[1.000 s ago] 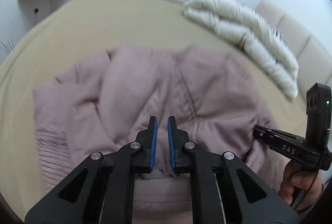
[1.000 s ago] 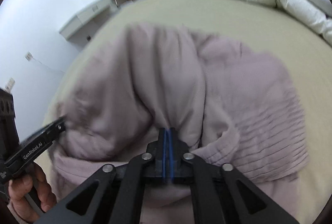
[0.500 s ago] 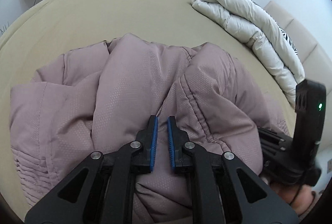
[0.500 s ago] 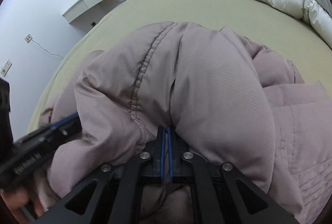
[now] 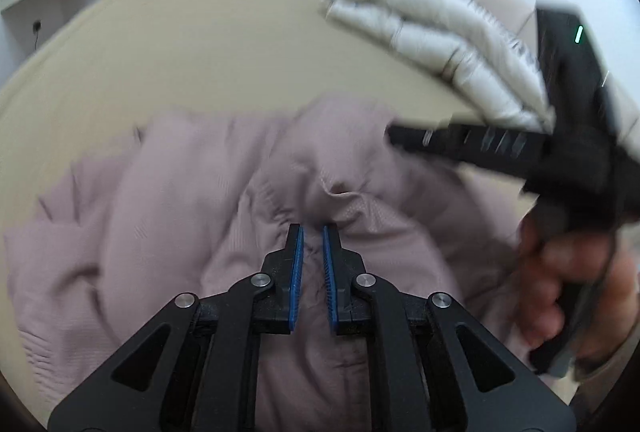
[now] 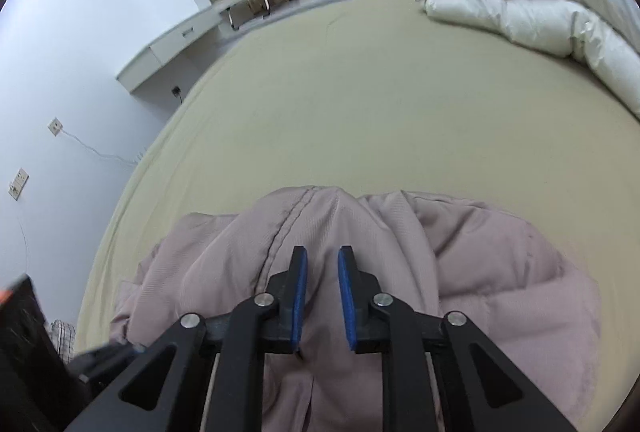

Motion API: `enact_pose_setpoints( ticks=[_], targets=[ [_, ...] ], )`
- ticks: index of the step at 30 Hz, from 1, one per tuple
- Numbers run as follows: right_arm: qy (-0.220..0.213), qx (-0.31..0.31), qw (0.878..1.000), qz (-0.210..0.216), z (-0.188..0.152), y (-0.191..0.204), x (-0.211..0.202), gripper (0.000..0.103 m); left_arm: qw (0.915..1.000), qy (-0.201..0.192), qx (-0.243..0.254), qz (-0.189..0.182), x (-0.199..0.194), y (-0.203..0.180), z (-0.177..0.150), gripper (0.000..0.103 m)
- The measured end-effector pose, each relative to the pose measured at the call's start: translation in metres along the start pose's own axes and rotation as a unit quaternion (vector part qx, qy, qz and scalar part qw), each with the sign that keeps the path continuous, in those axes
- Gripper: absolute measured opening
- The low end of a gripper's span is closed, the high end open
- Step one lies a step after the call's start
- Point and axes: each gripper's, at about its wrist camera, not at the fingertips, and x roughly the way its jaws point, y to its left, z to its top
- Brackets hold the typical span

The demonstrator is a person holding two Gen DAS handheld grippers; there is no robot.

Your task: Fold large clothes

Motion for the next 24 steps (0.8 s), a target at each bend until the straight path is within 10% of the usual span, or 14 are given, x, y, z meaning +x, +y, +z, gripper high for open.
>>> enact_pose_setpoints(
  ticks=[12,18,24],
  targets=[
    [0.04,-0.043,0.995,-0.08,-0.018,-0.003,0.042,0.006,0.9991,0.009,-0.039,-0.017,0.029,0.01,-0.002,0.009],
    [-0.042,-0.03,0.999,0.003,-0.04,0.02,-0.049,0.013,0.9943,-0.088,-0.058,0.017,-0.073,0.026,-0.017,0.009],
    [0.006,-0.114,0.993,-0.017,-0.09,0.052,-0.026,0.018,0.9938,-0.058,-0.082,0.048,-0.054,0.057,-0.031,0.009]
  ],
)
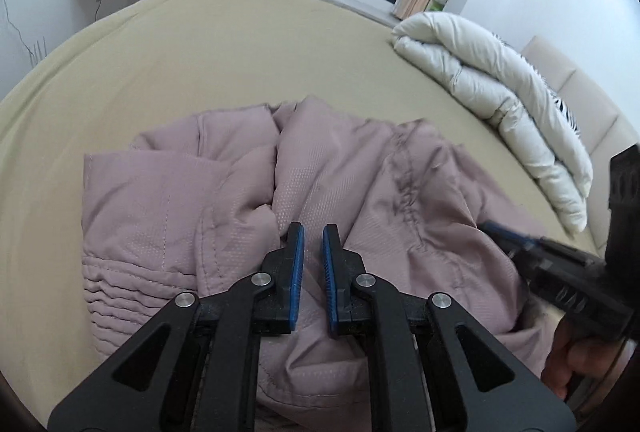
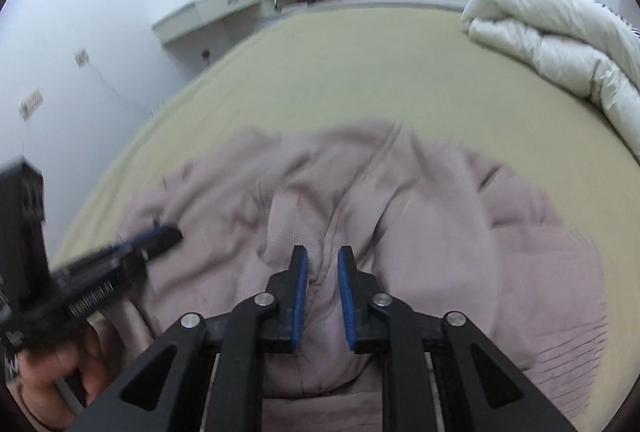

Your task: Fold large clothes

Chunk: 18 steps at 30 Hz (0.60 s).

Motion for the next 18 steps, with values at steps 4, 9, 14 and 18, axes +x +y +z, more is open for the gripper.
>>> enact_pose_setpoints(
  ticks=[4,9,14,18],
  targets=[
    [0.003,-0.004,1.0,-0.017,-0.028,0.008,0.024,0.019,0.9999,0.011,-0.007,-0.003,0.017,0.002,0.0,0.009],
    [-0.032,0.038,0.999,-0.01,-0.016,-0.001,-0.025,0.021,0.9997,-0.024,-0.001,-0.006,-0.025,-0.007,0.002,0.009],
    [-0.115,0.098,0.986,-0.066,-0.026,-0.049,-0.081,0.033,0.9968,-0.04,0.069,-0.006,-0.038,-0.044,-0.009,0.009],
    [-0.09,0.154,0.977,-0.119,-0.035,-0.1,-0.077,0.033,0.9974,0.025,0.067,0.013,0.012,-0.042,-0.018,0.009]
  ],
)
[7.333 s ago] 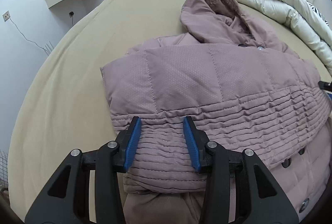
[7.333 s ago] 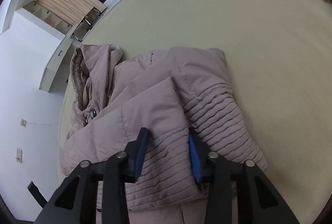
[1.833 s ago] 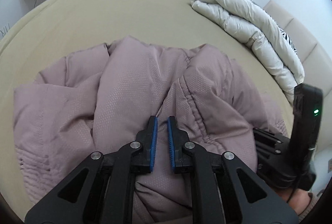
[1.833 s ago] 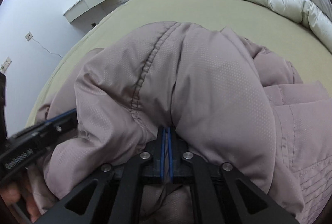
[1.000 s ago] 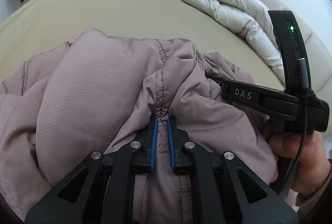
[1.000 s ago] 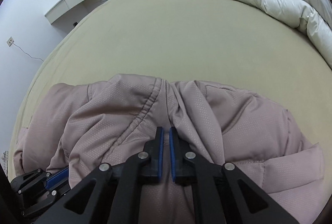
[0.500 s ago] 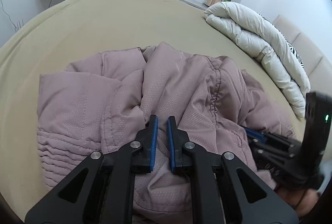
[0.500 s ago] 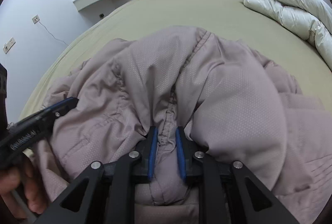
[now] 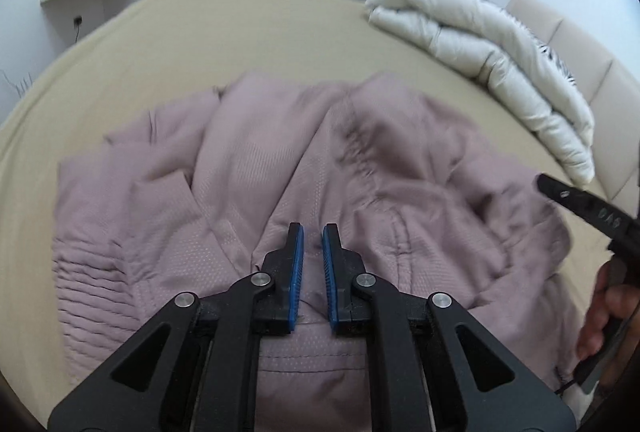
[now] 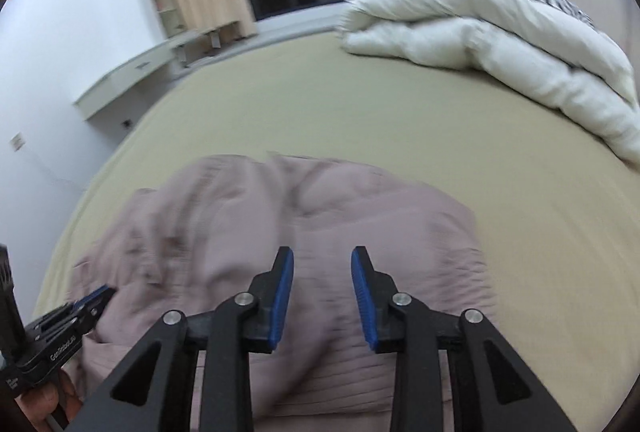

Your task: Fold large clothes

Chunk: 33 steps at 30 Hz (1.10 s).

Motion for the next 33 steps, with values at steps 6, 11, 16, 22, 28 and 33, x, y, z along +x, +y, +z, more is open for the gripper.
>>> enact_pose_setpoints(
  ticks=[6,11,16,22,28,33],
  targets=[
    [-0.014,0.129,0.991,0.004,-0.002,-0.079,0.005,0.033,0.9999,-0.001,0.011,0.002,0.023,-0.003,-0.004,0.009],
    [0.05,0.029,0.998,-0.02,-0.009,-0.065,0.051,0.033,0.9996,-0.006,0.024,0.01,0.037,-0.007,-0.009,0.009],
    [0.061,-0.004,0.997,-0.042,-0.009,-0.063,0.065,0.03,0.9997,0.002,0.024,-0.002,0.032,-0.003,-0.007,0.009],
    [0.021,0.064,0.998,-0.005,-0.007,-0.077,-0.009,0.08,0.9992,-0.039,-0.01,-0.006,-0.061,0.023,-0.015,0.01],
    [0.009,0.027,0.998,0.064,-0.072,-0.073,-0.105,0.094,0.9992,-0.02,-0.032,0.009,-0.148,0.064,-0.09,0.01],
    [0.057,0.046,0.995,0.06,-0.142,-0.097,-0.167,0.094,0.9961,0.044,-0.075,0.011,-0.204,0.096,-0.186,0.01]
  ],
)
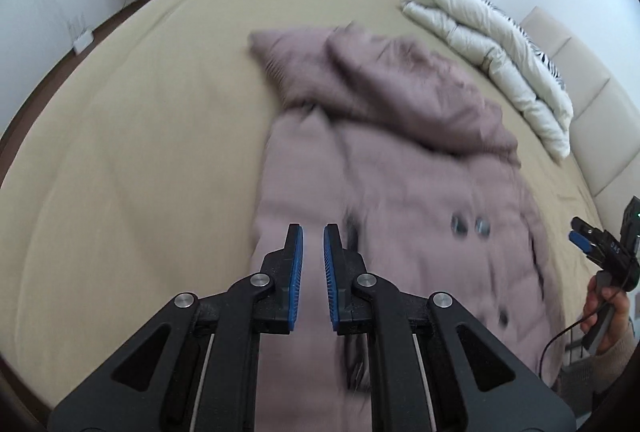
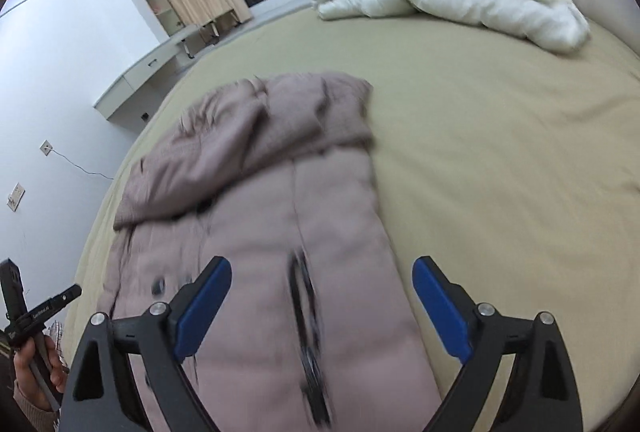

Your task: Fold large clothes

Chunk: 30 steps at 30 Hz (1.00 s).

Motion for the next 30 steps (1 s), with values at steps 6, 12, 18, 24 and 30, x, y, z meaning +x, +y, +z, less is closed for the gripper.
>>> enact_pose_setpoints(
  ticks=[6,12,18,24,30],
  targets=[
    [0.031,0.046,0.998,-0.017,-0.075,-0.04,-0.049,0.094,0.9952,0.057,-0.08,-0.007,-0.032,0.045,-0.096,0.085],
    [0.035,0.087,0.995,-0.024,-0.105,-0.07,-0.074,0.094,0.9924,0.093,-0.073,-0.036,-0.05,0.049,-0.143,0.088],
    [0.061,0.105,0.993,-0.005,-0.12,-0.09,-0.082,0.099,0.9844,0.14,-0.074,-0.077,-0.041,0.047,-0.172,0.088],
    [0.113,0.134,0.984,0.037,-0.139,-0.106,-0.07,0.099,0.9734,0.17,-0.109,-0.108,-0.027,0.057,-0.195,0.084],
    [0.14,0.142,0.979,0.053,-0.147,-0.117,-0.063,0.096,0.9734,0.171,-0.095,-0.119,-0.027,0.053,-0.197,0.065]
  ],
)
